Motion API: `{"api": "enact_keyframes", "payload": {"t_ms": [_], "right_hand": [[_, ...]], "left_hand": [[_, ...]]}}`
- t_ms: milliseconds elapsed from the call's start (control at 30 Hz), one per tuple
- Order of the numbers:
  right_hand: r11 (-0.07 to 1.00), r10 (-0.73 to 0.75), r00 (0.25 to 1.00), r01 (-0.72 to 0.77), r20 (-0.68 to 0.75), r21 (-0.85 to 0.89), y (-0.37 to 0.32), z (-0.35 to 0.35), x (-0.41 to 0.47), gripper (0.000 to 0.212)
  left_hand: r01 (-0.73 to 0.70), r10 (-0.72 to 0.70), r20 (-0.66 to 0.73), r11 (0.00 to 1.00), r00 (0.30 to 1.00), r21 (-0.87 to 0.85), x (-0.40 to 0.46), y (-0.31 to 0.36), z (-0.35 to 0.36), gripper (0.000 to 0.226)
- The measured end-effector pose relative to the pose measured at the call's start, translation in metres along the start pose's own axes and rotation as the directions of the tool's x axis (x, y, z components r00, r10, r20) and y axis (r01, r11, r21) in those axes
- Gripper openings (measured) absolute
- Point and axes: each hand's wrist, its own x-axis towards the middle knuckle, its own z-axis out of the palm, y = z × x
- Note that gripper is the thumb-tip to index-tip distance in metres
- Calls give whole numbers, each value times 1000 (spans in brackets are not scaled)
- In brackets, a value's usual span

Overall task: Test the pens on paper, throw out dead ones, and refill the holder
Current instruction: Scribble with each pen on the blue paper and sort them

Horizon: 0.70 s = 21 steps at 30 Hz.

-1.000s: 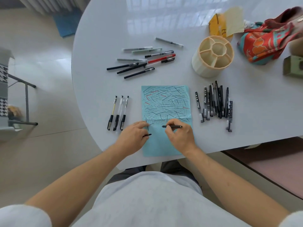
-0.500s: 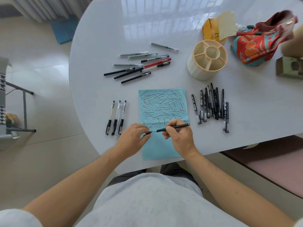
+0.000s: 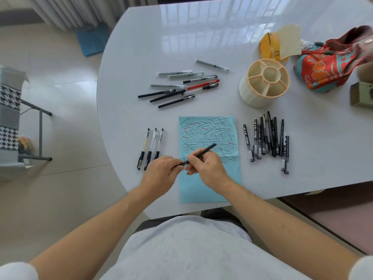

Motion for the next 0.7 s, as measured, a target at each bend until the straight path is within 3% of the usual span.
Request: {"api": "enact_keyframes", "payload": {"t_ms": [133, 233, 300, 433, 633, 700], "right_hand": [[978, 13, 995, 9, 103, -207, -31, 14, 46, 22], [916, -131, 987, 83, -96, -393, -59, 12, 94, 18], [799, -277, 952, 153, -129, -581, -74, 8, 123, 12], [506, -355, 934, 232, 45, -831, -93, 8, 171, 23], [2, -289, 917, 287, 274, -958, -98, 8, 213, 36], [-83, -270, 913, 294, 306, -952, -98, 7, 216, 35]], "left_hand": [[288, -321, -142, 934, 936, -211, -3, -18, -15, 11], [471, -509, -224, 858, 831, -204, -6, -51, -31, 17], [543, -565, -232, 825, 792, -158, -11, -73, -36, 15], [622, -619, -212, 781, 756, -62, -16, -107, -31, 15], [663, -664, -187, 745, 724, -78, -18, -117, -22, 15], [657, -661, -177, 749, 730, -84, -19, -115, -23, 17]]}}
